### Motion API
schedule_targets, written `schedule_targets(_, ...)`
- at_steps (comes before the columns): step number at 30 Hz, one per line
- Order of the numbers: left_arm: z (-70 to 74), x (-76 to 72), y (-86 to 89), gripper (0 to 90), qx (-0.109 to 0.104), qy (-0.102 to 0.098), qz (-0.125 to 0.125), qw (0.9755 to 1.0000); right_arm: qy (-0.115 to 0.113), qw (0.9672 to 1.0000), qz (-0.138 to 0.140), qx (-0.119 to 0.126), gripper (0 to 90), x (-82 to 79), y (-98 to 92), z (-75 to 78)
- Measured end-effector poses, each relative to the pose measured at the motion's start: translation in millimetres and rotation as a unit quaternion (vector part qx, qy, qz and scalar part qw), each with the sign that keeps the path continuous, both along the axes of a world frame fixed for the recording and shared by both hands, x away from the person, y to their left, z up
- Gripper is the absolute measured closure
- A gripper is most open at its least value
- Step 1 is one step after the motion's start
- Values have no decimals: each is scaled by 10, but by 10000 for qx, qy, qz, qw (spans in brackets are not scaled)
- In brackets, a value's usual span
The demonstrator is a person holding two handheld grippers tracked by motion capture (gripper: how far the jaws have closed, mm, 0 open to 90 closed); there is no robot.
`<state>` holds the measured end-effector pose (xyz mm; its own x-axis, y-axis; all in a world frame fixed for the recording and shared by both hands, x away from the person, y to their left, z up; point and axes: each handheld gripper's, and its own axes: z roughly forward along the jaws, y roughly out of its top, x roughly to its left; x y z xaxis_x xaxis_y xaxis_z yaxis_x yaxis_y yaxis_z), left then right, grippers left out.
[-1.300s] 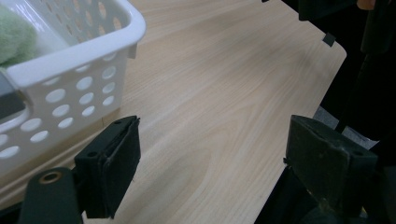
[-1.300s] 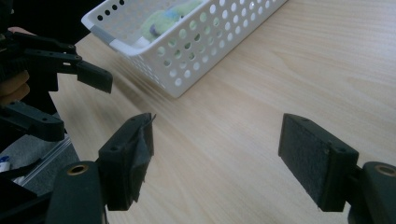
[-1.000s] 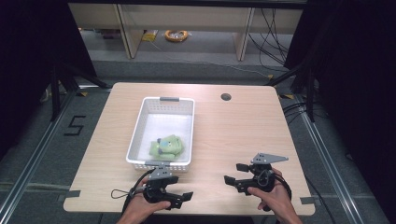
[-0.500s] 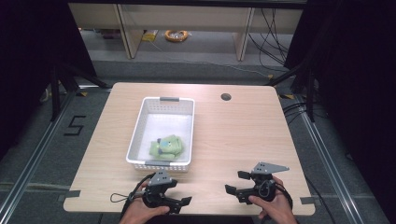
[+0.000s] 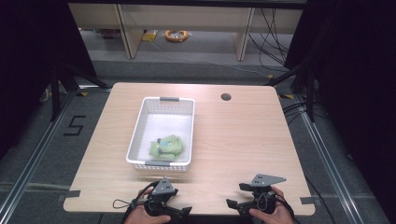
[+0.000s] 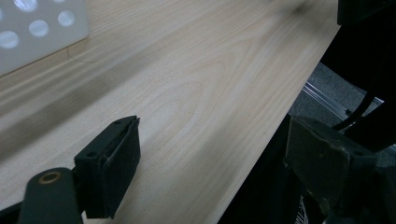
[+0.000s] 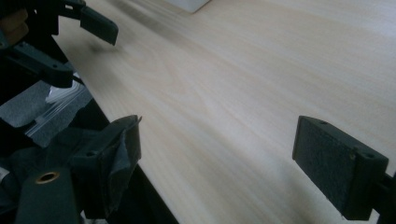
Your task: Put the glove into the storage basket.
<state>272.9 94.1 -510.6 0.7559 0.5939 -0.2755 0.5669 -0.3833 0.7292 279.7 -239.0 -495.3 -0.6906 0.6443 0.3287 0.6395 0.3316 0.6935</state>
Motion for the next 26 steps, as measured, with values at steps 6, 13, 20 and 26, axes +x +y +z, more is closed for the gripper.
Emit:
schedule_targets(6,-9,-23,-13,175,26,-59,51,10000,-181,9995,38,-261,164,-29,-37,-36)
schedule_targets(13,-10,-6,5,175,142,-156,-28,9998,-275,9991,108,-290,164,-26,-38,-46)
schedule_targets(20,-13,-8,2,169,80,-111,58,9999,-357,9987,28,-373,164,-26,-39,-45)
schedule_targets(26,-19,5,5,156,183,-198,58,9996,-259,9991,47,-333,164,-21,-40,-46)
